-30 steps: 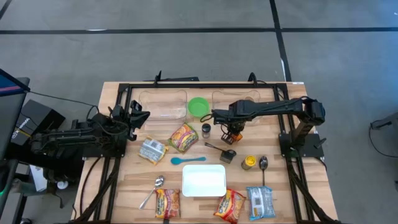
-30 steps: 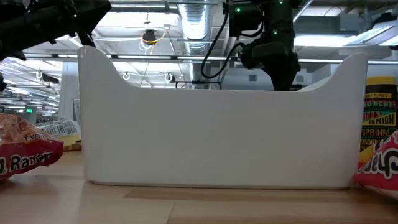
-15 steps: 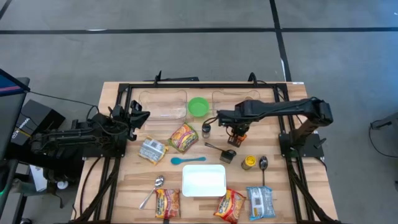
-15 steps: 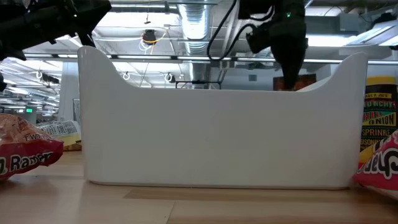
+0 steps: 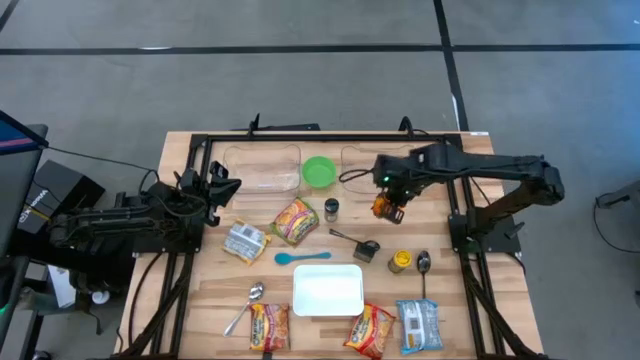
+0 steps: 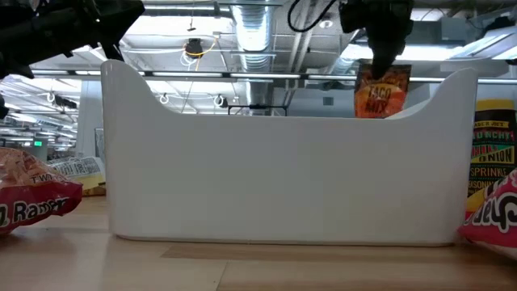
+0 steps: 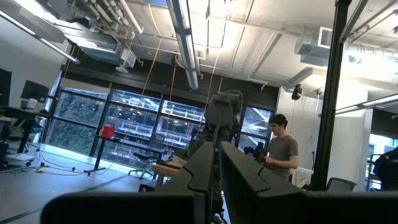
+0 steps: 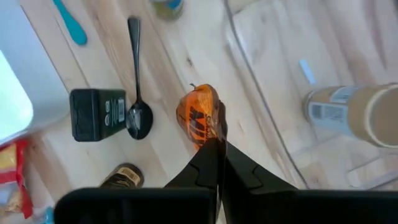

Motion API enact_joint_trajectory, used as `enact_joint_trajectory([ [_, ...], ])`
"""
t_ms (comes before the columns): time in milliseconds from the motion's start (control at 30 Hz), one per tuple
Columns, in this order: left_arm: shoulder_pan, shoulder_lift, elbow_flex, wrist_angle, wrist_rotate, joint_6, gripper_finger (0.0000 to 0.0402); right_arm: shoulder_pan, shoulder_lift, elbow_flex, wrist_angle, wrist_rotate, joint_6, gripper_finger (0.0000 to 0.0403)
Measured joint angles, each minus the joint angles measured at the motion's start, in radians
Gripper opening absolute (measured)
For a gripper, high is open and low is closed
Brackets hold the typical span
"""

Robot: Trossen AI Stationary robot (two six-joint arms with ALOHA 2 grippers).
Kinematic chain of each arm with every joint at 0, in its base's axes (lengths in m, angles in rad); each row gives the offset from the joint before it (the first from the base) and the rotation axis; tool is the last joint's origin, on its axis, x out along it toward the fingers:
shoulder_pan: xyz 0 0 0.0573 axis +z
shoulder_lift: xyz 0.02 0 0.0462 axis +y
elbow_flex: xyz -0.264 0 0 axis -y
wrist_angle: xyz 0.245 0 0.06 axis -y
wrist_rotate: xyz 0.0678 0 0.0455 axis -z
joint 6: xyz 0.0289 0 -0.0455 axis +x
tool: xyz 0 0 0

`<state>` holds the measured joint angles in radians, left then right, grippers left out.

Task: Pick & Place Food Item
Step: Put the orange seasoning into the right transparent bin

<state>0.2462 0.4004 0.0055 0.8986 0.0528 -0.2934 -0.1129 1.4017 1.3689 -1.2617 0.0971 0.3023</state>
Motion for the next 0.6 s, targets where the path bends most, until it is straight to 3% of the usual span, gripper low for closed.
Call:
enact_joint_trajectory([
  [300,0.000,0.000,0.000,0.000,0.000,0.000,0.0021,-0.095,-0.111,0.000,0.027,0.037,-0.026,0.0000],
  [600,0.000,0.000,0.000,0.000,0.000,0.000,0.0021,-0.212,-0.131,0.000,0.047,0.039,-0.066,0.0000],
])
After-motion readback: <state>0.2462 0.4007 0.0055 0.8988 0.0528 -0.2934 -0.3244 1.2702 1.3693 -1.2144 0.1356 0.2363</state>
